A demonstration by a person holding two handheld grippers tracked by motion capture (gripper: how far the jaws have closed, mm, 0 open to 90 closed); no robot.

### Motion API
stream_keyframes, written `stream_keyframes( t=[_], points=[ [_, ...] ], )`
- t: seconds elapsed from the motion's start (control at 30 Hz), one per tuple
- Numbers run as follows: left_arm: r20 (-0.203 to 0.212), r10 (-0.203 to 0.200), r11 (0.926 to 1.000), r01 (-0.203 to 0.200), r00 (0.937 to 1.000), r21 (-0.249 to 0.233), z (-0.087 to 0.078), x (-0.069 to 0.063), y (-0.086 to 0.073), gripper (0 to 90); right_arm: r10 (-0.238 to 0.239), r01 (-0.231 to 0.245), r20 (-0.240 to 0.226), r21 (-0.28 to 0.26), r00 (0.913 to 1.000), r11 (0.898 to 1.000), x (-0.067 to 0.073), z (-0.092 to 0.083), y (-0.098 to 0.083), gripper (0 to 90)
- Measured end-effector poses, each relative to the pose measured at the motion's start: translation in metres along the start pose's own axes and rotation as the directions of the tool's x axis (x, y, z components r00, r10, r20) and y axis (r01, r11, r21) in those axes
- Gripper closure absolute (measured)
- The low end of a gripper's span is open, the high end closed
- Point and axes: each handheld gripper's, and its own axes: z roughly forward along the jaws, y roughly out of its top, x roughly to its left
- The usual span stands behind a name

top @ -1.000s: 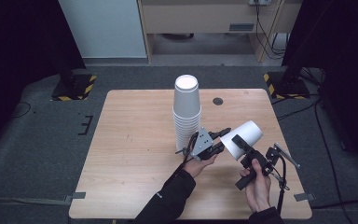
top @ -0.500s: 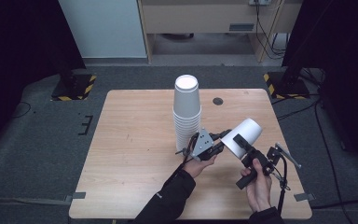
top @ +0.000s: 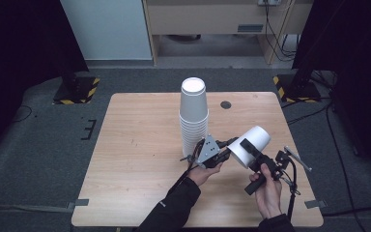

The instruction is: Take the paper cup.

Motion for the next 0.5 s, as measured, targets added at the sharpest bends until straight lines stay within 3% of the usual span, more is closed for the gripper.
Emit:
stream_keyframes(
  t=[0.5],
  points=[
    [0.009,0.001,0.9998,-0.001,1.0000,0.021,-0.0101,-0.0008,0.0035,86.1,-0.080,0.080,-0.019,-0.002,0.9966,0.997,-0.0010,0.0030,0.0090,11.1]
  ],
)
